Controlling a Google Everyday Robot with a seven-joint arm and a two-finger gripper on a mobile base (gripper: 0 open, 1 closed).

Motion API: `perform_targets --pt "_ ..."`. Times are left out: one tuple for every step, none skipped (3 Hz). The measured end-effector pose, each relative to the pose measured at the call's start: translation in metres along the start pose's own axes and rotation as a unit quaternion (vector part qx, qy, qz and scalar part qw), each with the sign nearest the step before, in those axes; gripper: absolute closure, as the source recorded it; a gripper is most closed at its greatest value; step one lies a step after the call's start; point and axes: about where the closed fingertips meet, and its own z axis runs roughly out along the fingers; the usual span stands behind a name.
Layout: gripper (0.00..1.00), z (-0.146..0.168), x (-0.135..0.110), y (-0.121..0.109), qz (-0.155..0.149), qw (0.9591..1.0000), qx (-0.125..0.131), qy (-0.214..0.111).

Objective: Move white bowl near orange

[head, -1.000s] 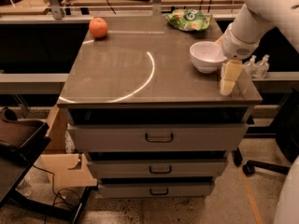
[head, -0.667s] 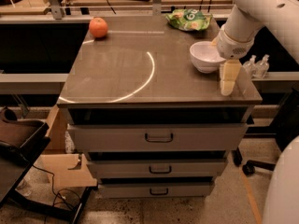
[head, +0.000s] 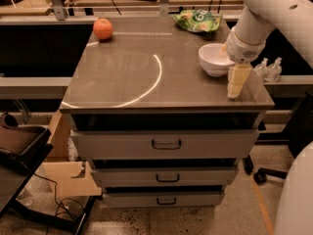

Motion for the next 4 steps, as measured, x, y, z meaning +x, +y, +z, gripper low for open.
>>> perform_targets --pt "0.42 0.0029 -0.0006 -0.0002 0.0 1.0 -0.001 0.0" --pt "0.65 0.0032 -0.001 -0.0006 -0.001 1.0 -0.002 -0.001" --pt "0.89 0.0016 -0.0012 -0.0011 -0.001 1.0 -0.002 -0.001" --pt "1.0 0.0018 -0.0018 -0.0018 -0.001 1.0 -0.003 -0.001"
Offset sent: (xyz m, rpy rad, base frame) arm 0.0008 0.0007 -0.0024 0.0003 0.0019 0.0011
